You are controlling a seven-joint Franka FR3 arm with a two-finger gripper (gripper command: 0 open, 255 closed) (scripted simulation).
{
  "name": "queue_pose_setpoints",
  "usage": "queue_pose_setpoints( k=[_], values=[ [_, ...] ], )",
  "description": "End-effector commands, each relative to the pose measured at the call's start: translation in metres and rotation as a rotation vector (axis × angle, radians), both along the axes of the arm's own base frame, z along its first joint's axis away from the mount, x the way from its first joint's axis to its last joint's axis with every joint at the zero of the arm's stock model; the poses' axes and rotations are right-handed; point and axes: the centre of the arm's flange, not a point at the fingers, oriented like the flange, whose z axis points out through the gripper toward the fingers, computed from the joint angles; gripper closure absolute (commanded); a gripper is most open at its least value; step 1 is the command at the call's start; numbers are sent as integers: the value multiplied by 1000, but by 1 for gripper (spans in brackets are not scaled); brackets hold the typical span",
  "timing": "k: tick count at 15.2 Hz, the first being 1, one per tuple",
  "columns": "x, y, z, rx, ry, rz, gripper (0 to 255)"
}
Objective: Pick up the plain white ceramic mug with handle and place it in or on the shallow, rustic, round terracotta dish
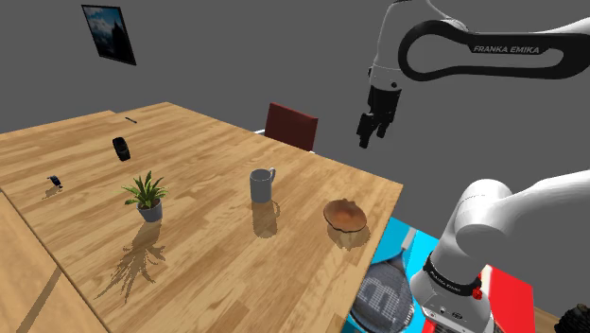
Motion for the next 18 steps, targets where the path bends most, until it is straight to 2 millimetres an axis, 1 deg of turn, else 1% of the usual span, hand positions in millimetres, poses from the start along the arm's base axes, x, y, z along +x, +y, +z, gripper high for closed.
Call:
queue_pose_setpoints(
  k=[1,9,18],
  values=[
    [0,0,0,0,0,0,0],
    [71,55,-48,0,-41,-42,0],
    [155,114,-99,0,-86,-89,0]
  ],
)
